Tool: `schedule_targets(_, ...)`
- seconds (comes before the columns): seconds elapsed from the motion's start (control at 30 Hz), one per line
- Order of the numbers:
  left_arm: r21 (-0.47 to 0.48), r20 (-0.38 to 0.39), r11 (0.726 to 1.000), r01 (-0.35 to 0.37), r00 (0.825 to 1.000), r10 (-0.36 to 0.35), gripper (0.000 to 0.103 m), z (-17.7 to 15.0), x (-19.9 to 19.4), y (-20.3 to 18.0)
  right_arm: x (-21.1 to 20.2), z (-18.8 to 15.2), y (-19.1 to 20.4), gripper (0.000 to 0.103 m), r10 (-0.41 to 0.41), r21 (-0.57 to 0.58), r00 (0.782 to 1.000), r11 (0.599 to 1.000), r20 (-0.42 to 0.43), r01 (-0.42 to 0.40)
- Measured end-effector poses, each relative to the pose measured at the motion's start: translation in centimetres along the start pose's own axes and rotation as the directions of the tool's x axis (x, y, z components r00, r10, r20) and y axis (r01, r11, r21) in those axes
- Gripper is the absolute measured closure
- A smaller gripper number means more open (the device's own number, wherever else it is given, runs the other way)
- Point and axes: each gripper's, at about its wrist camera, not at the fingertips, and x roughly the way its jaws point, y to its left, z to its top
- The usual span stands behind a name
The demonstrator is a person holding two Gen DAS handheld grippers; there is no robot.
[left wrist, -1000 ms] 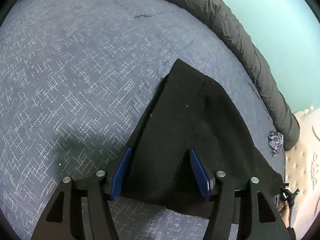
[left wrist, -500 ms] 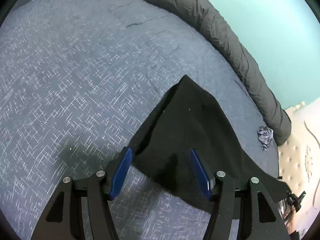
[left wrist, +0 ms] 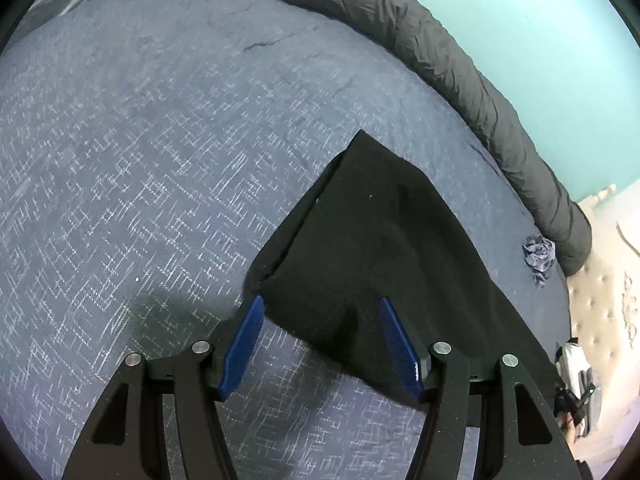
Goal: Fold clothes
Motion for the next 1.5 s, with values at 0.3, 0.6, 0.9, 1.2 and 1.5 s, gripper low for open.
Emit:
schedule_targets(0.3,0.063,0.026,0.998,0.001,1.0,-0.003,0.038,0.5,0.0,-2.6,-4.0,0.3,0.1,0.052,-0.026,-0.054,0.993,0.998,0.119,0.032)
schedule_targets(0.6,0.068,0.011,0.997,0.024,1.0,-0.025,0.038,0.2,0.4,-3.9,-1.9,1.2,-0.3,0.052,0.011,-0.04,1.0,0.999,0.015,-0.01)
schedule_targets(0.9,0.076,-0.002,0.997,0.025,1.0,-0.025,0.037,0.4,0.7,-4.2,0.6,-1.7,-2.0,0.063,0.022,-0.04,0.996,0.999,-0.082,-0.025)
schedule_targets(1.2,0.076,0.0,0.997,0.023,1.0,-0.023,0.035,0.5,1.0,-4.7,0.6,0.9,-0.7,0.06,0.075,-0.04,0.997,0.996,-0.033,-0.076)
schedule_targets(1.5,0.087,-0.006,0.996,0.02,1.0,-0.02,0.035,0.5,1.3,-5.0,0.5,0.5,-0.2,0.096,0.039,-0.082,0.999,0.996,-0.031,-0.042)
